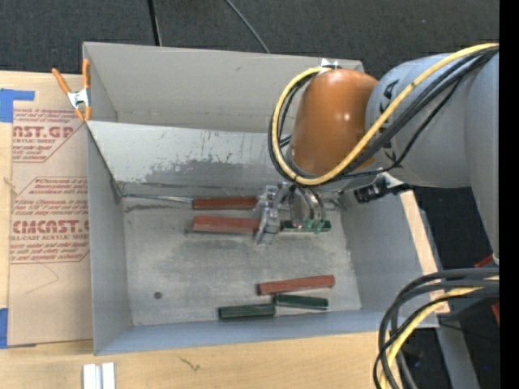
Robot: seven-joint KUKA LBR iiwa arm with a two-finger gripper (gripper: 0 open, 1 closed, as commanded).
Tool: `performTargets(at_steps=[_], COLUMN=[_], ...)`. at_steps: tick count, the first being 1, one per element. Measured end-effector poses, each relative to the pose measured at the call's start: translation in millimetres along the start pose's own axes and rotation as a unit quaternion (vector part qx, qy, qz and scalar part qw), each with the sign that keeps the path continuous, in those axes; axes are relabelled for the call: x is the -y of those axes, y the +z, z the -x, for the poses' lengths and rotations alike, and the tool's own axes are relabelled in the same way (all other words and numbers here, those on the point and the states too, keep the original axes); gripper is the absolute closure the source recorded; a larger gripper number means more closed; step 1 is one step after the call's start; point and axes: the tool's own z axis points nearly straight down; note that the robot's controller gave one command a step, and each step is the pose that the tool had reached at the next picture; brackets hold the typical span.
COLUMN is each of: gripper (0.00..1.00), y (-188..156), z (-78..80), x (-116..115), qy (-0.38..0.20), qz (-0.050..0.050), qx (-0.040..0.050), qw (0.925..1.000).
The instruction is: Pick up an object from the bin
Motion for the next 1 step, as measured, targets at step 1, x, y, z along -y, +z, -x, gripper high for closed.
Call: performTargets(at_steps=[1], gripper=[1.0], y=[-50.1], z=[8.5], x=[-2.2], qy=[-0.006], qz=[-0.001], qx=[-0.0028], qw=[1.0])
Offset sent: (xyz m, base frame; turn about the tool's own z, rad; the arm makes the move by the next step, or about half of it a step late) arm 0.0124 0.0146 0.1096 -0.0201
